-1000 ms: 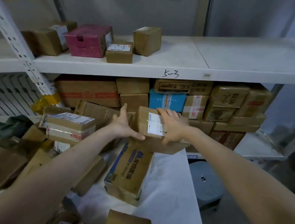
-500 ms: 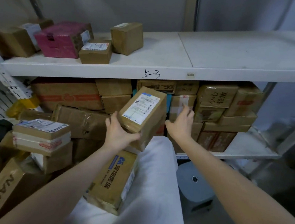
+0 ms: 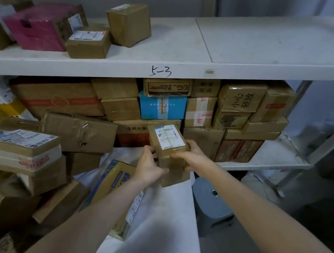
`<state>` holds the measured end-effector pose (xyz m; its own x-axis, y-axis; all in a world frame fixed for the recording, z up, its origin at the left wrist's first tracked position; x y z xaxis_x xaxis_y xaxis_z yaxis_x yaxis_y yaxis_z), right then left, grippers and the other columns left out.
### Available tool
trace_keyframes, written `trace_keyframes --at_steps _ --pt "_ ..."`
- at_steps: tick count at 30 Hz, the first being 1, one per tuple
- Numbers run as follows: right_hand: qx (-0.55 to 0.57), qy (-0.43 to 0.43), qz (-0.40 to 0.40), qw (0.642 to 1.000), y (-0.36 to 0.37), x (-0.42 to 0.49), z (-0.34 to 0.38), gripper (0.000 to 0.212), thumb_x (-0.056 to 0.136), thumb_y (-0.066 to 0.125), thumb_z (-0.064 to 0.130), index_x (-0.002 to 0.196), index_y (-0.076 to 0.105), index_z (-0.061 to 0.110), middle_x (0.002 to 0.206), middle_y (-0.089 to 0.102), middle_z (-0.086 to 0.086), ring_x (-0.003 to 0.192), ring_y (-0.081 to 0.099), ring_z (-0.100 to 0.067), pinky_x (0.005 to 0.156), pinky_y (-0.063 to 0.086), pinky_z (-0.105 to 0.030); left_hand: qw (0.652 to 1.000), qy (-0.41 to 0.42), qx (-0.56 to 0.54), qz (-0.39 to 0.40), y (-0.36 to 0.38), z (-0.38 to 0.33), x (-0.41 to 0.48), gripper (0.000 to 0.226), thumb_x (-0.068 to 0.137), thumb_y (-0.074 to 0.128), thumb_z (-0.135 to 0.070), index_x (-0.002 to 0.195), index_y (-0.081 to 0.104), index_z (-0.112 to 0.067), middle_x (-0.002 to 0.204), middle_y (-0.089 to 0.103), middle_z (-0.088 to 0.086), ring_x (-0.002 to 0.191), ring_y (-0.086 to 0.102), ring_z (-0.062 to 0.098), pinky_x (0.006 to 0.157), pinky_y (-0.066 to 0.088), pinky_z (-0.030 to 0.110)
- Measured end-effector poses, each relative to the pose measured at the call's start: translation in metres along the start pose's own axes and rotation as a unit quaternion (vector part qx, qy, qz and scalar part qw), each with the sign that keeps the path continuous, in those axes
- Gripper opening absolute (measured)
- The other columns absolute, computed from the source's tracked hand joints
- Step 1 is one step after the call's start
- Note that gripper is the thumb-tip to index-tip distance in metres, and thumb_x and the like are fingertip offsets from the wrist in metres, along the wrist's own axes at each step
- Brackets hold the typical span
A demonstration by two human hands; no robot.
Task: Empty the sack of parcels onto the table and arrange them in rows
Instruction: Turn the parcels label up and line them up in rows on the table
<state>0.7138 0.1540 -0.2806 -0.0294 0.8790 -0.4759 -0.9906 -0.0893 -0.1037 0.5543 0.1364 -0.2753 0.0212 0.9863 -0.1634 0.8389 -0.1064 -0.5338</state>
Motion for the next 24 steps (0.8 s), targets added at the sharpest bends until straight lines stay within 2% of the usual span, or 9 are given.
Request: trace_keyframes --at_steps 3,5,7,9,13,15,18,21,24 --pt "0.006 -0.009 -0.014 1.000 0.006 0.007 -0.019 0.077 0.079 0.075 0.016 0.141 0.030 0.024 0.123 0.058 0.004 0.114 0.054 -0.018 0.083 0.050 -0.039 1.000 -0.017 -0.020 0.004 0.002 0.014 0.009 0.068 0.067 0.081 0.004 0.116 0.038 -0.015 0.118 0.050 -0.001 0.114 0.056 0.019 0.094 0.052 0.034" --pt "0.031 -0.023 -0.028 0.999 0.007 0.014 -0.027 0.076 0.078 0.075 0.014 0.139 0.030 0.023 0.116 0.059 0.005 0.108 0.056 -0.015 0.079 0.050 -0.035 0.999 -0.020 -0.021 0.014 0.003 0.017 0.016 0.065 0.069 0.079 0.004 0.115 0.038 -0.016 0.119 0.051 -0.001 0.103 0.059 0.014 0.090 0.053 0.032" --pt "0.044 -0.030 -0.040 0.998 0.005 0.022 -0.032 0.077 0.077 0.076 0.013 0.138 0.030 0.023 0.118 0.060 0.001 0.109 0.057 -0.016 0.082 0.051 -0.036 0.999 -0.024 -0.012 0.022 0.006 0.018 0.025 0.058 0.074 0.078 0.000 0.113 0.037 -0.015 0.120 0.049 -0.001 0.095 0.059 0.010 0.084 0.052 0.028" --pt "0.033 -0.027 -0.038 0.998 0.005 0.032 -0.037 0.077 0.077 0.077 0.013 0.137 0.031 0.021 0.120 0.058 0.001 0.113 0.057 -0.018 0.091 0.051 -0.040 0.999 -0.034 0.025 0.020 0.010 0.022 0.033 0.048 0.080 0.073 -0.007 0.113 0.039 -0.014 0.118 0.050 -0.001 0.101 0.057 0.014 0.081 0.048 0.026" --pt "-0.052 -0.033 -0.053 0.997 0.010 0.045 -0.046 0.068 0.079 0.077 0.017 0.136 0.040 0.017 0.129 0.055 -0.001 0.120 0.055 -0.021 0.094 0.049 -0.035 0.992 -0.079 0.096 0.001 0.015 0.030 0.043 0.040 0.086 0.066 -0.009 0.117 0.041 -0.008 0.117 0.058 0.007 0.109 0.058 0.024 0.075 0.044 0.028" --pt "-0.072 -0.044 -0.066 0.994 0.011 0.047 -0.047 0.066 0.080 0.077 0.015 0.136 0.042 0.014 0.129 0.055 -0.002 0.122 0.052 -0.019 0.103 0.046 -0.039 0.992 -0.088 0.094 -0.003 0.015 0.033 0.047 0.040 0.085 0.066 -0.010 0.118 0.042 -0.008 0.114 0.058 0.006 0.107 0.058 0.024 0.076 0.046 0.029" --pt "-0.098 -0.034 -0.056 0.993 0.008 0.049 -0.044 0.066 0.080 0.077 0.016 0.135 0.041 0.012 0.131 0.054 -0.004 0.122 0.053 -0.021 0.100 0.048 -0.041 0.993 -0.090 0.080 0.005 0.012 0.037 0.051 0.040 0.084 0.067 -0.010 0.119 0.046 -0.010 0.115 0.059 0.004 0.104 0.056 0.019 0.080 0.048 0.030" --pt "-0.138 -0.005 -0.039 0.990 0.009 0.049 -0.034 0.074 0.078 0.078 0.018 0.139 0.035 0.011 0.133 0.052 -0.006 0.123 0.051 -0.022 0.100 0.047 -0.038 0.994 -0.071 0.080 0.011 0.005 0.036 0.051 0.042 0.085 0.065 -0.009 0.126 0.052 -0.011 0.124 0.057 0.002 0.114 0.055 0.018 0.084 0.044 0.025" --pt "-0.209 -0.016 -0.078 0.975 0.017 0.044 -0.016 0.089 0.070 0.082 0.024 0.140 0.030 0.015 0.135 0.041 -0.009 0.128 0.043 -0.028 0.105 0.043 -0.044 0.993 -0.068 0.091 0.023 -0.010 0.031 0.046 0.045 0.089 0.063 -0.010 0.132 0.050 -0.011 0.128 0.052 0.002 0.123 0.051 0.022 0.088 0.044 0.026"
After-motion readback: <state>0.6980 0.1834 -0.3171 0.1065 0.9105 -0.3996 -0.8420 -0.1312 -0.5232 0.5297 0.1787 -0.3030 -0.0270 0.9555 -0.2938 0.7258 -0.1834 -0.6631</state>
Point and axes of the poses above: each hand's wrist, its own x-axis towards the middle knuckle, its own y-axis out of the palm, z = x × y, the point moved 2 cm from there along x, towards the middle knuckle
